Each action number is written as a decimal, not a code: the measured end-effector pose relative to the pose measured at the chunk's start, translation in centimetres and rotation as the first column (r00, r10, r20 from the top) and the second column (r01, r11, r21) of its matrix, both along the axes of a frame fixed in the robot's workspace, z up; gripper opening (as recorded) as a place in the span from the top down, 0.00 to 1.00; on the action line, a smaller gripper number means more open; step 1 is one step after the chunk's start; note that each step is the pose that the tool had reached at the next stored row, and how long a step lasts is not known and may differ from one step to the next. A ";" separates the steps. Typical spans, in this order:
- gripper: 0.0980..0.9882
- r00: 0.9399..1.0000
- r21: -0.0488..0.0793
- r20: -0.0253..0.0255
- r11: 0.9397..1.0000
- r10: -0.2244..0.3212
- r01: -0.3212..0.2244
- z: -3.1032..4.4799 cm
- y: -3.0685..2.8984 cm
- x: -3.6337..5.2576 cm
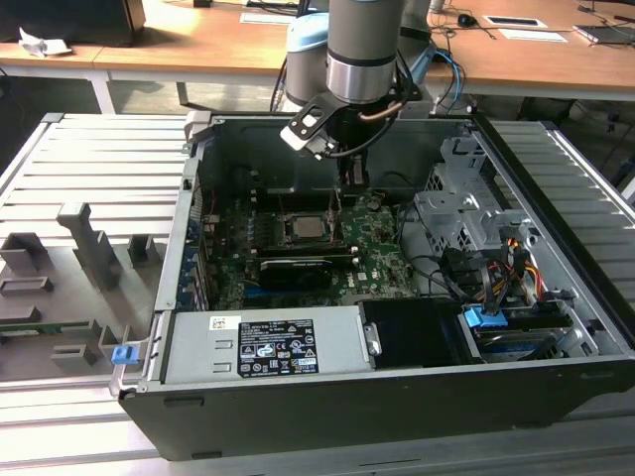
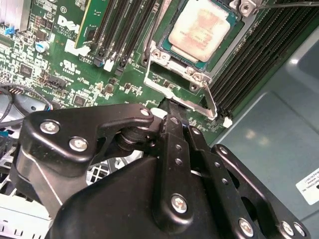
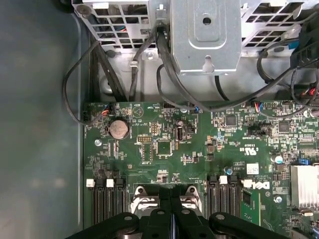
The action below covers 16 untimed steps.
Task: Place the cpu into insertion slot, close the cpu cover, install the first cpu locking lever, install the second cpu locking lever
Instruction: 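Close the cpu cover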
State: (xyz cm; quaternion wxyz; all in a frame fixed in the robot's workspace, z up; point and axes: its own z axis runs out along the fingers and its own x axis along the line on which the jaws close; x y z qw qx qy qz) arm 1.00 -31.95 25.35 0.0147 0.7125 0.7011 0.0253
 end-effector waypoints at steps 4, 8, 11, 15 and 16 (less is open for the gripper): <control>0.99 1.000 0.000 0.000 1.000 0.000 0.000 0.00 0.00 -0.31; 0.99 1.000 0.000 0.000 1.000 0.000 0.000 0.00 0.00 -0.69; 0.99 1.000 0.000 0.000 1.000 0.000 0.000 -0.11 0.00 -1.20; 0.99 1.000 0.008 0.000 1.000 0.023 -0.023 -0.99 -0.02 -1.59; 0.99 1.000 0.008 0.000 1.000 0.029 -0.029 -1.12 -0.02 -1.67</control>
